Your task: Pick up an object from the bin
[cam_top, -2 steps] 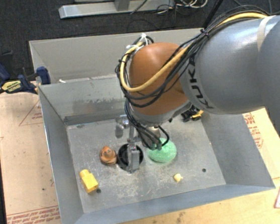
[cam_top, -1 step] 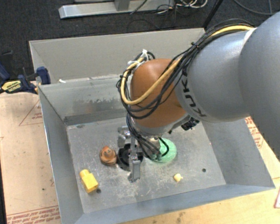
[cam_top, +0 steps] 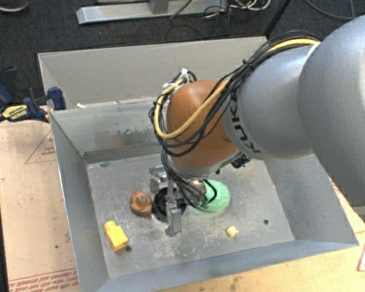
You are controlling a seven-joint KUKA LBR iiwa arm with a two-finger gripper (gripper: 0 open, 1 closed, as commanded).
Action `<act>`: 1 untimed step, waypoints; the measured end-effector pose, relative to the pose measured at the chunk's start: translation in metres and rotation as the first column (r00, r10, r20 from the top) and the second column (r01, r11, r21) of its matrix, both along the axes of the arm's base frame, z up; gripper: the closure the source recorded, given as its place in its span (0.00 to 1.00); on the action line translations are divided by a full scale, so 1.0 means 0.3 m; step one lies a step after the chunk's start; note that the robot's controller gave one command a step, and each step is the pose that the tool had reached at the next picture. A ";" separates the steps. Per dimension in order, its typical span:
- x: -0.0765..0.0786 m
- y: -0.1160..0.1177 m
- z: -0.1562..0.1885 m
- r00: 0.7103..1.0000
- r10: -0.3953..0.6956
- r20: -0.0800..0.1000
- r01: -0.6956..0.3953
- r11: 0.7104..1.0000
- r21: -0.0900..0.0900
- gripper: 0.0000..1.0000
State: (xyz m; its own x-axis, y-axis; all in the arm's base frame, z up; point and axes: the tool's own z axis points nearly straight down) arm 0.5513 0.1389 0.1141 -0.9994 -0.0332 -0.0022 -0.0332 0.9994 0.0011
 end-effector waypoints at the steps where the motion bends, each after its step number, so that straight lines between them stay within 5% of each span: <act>1: 0.080 -0.082 -0.097 0.996 0.087 0.006 -0.087 0.996 0.001 1.00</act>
Offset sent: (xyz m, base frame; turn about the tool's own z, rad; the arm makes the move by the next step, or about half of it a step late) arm 0.0000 0.0000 0.0000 0.0000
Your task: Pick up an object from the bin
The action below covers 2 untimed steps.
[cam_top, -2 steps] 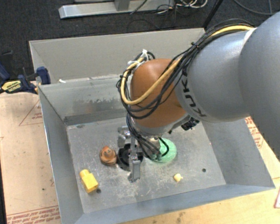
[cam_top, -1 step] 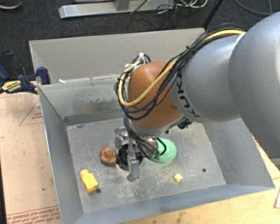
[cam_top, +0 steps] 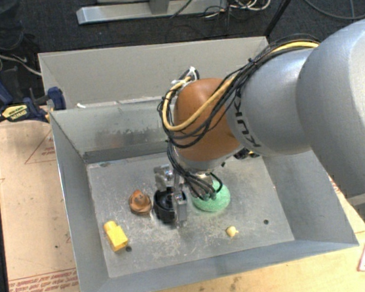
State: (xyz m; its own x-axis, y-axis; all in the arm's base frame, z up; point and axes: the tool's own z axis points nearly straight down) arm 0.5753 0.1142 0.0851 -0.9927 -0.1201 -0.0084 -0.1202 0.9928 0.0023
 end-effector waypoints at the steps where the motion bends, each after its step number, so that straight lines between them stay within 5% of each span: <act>1: 0.000 0.000 0.000 1.000 0.000 0.000 0.000 1.000 0.000 1.00; 2: -0.028 0.039 0.528 0.998 0.061 -0.001 -0.061 0.998 -0.001 1.00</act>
Offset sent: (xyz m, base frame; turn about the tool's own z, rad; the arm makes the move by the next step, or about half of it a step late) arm -0.0100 0.0113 0.1567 -0.0624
